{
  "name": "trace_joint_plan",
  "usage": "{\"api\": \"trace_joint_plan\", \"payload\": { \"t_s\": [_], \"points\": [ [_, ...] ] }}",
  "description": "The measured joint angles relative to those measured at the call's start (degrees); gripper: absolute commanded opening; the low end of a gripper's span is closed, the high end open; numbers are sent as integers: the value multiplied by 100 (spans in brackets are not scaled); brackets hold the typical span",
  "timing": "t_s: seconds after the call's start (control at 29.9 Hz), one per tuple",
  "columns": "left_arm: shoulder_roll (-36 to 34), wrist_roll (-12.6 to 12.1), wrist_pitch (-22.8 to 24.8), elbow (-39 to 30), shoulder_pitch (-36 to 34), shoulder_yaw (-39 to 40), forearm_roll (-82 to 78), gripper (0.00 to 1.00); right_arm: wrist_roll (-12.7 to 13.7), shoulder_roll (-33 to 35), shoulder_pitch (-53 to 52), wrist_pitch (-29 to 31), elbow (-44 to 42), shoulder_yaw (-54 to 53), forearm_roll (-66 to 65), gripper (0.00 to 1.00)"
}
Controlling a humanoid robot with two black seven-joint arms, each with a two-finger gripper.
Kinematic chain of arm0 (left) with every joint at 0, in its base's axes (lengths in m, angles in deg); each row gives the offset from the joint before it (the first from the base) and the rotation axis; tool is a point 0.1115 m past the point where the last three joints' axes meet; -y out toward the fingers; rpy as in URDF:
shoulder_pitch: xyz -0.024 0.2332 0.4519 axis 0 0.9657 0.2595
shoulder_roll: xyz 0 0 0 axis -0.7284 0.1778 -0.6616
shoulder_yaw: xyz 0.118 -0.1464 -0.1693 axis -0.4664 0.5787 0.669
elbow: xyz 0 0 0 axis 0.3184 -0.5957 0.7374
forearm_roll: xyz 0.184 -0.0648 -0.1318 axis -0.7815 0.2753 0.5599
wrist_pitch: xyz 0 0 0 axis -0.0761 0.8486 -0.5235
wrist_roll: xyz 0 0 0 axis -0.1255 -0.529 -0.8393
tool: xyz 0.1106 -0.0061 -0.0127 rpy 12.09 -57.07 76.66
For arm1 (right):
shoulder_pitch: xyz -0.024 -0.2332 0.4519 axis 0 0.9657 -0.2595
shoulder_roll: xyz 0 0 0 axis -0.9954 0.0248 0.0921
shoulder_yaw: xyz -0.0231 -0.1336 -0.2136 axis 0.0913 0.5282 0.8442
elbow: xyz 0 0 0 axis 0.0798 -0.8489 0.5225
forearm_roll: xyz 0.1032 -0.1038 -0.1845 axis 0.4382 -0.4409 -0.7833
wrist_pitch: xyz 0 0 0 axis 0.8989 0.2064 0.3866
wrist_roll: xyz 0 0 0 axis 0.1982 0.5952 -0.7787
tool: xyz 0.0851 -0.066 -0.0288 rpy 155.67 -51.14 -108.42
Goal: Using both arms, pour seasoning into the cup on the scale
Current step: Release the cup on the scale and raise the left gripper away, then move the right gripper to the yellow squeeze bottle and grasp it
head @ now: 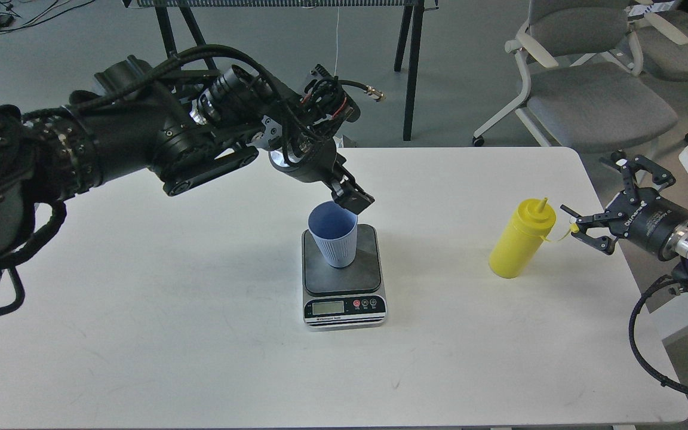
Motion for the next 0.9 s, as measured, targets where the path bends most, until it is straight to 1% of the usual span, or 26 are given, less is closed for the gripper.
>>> {"api": "trace_joint_plan", "payload": {
  "t_s": [0.13, 0.2, 0.3, 0.4, 0.47, 0.53, 0.64, 0.7, 0.77, 0.9],
  "points": [
    [-174, 3, 0, 115, -389, 272, 956, 99, 37, 24, -49, 0, 235, 9, 4, 98],
    [-519, 3, 0, 125, -539, 476, 1684, 99, 53, 211, -82, 0, 547, 25, 4, 98],
    [-1182, 0, 0, 140, -605, 747, 2775, 99, 33, 839, -181, 0, 995, -5, 83, 98],
    [-1776, 1, 0, 137, -570, 991, 3604, 99, -5, 1492, -243, 0, 1270, -123, 623, 99],
    [-2190, 1, 0, 134, -411, 1170, 4068, 99, -22, 1887, -213, 0, 1352, -195, 1318, 99],
    [-2515, 1, 0, 131, -169, 1338, 4430, 99, -58, 2140, -68, 0, 1353, -216, 1998, 98],
    [-2932, 1, 0, 99, 203, 1619, 4817, 99, -259, 2283, 368, 0, 1344, -221, 2936, 99],
    [-3217, 1, 0, 61, 528, 1800, 4966, 99, -458, 2294, 796, 0, 1343, -217, 3450, 99],
    [-3432, 1, 0, 46, 868, 1969, 5032, 99, -567, 2225, 1263, 0, 1362, -196, 3774, 99],
    [-3630, 1, 0, 36, 1444, 2204, 5063, 99, -592, 1688, 2113, 0, 1512, -187, 3971, 99]
  ]
}}
